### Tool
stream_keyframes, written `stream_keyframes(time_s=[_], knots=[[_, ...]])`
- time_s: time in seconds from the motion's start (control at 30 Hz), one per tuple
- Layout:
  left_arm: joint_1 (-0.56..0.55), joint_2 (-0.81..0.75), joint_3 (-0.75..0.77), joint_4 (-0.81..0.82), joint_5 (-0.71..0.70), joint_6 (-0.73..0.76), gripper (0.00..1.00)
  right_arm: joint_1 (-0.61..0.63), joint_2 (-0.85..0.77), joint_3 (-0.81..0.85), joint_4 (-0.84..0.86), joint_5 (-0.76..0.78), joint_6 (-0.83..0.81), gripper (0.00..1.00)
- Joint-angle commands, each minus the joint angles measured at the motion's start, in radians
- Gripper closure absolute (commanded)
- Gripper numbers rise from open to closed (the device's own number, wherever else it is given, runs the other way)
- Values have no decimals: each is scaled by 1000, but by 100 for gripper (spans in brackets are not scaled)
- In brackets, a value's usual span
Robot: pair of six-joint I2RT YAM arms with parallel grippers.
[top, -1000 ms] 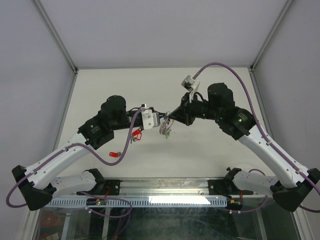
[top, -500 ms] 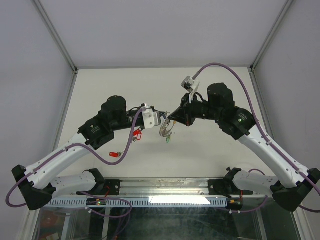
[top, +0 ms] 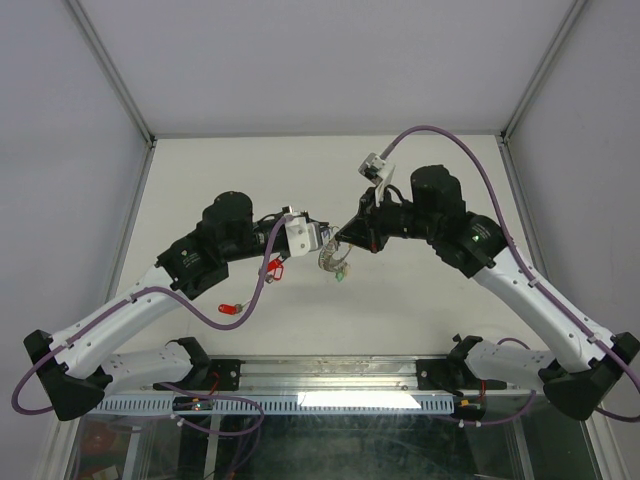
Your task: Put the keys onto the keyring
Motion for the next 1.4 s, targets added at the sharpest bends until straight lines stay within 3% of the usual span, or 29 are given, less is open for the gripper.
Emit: stream_keyframes(time_s=[0.0,0.8,1.37], knots=[[-7,-23,18,87,-20,34,100,5,-1,8,18,-57,15,100],[-6,-85,-74,177,52,239,100,5,24,11,41,-70,8,100],[-7,-76,-59,176,19,216,100,3,-109,-39,133,114,-82,63]])
